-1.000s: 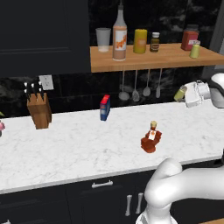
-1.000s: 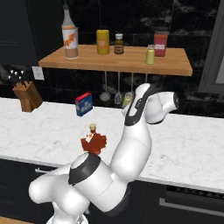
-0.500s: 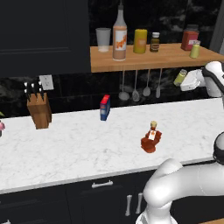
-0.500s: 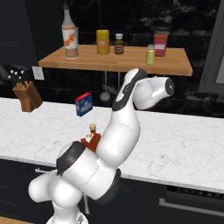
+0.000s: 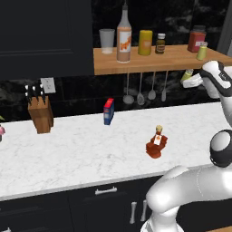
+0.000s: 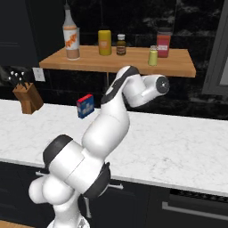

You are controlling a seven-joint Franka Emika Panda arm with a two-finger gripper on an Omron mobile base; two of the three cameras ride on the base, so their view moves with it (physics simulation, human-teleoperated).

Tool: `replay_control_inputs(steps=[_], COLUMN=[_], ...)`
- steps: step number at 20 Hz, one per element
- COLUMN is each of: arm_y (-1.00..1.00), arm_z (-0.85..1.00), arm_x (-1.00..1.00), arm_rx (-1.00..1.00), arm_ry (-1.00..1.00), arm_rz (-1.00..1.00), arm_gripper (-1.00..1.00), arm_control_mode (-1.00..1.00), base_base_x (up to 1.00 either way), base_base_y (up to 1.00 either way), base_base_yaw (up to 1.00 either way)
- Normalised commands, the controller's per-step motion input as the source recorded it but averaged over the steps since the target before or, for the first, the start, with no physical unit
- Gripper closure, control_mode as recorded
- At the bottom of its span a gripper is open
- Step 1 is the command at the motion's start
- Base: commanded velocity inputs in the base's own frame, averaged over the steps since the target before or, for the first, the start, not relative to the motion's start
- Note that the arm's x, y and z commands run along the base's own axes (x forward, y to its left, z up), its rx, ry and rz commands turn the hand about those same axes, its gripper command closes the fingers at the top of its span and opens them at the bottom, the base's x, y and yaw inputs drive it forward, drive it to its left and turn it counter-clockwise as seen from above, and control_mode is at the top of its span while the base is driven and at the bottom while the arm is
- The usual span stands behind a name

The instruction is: Put the shaker and condiment bottle from the counter next to their counterparts in the cabinet.

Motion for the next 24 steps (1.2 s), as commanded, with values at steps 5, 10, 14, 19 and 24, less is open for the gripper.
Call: replay_control_inputs(steps=[5,10,14,19,24], arm_y=[-0.18,-0.19,-0.32,-0.32,-0.15], arm_z=[0.16,0.34,0.02,-0.1,0.0], arm_x=[0.06,0.0,-0.01,-0.23,-0.48], arm_rx=[0.0,0.05,0.01,0.0,0.03], arm_ry=[0.02,0.0,0.0,-0.02,-0.1], arm_rz=[-0.23,-0.17,-0.17,-0.15,-0.11], arm_gripper=[1.0,1.0,1.0,1.0,1.0], arm_control_mode=[-1.0,-1.0,-1.0,-1.0,-1.0], base_base_x=[0.0,0.0,0.0,0.0,0.0], base_base_y=[0.0,0.0,0.0,0.0,0.0], base_base_yaw=[0.0,0.0,0.0,0.0,0.0])
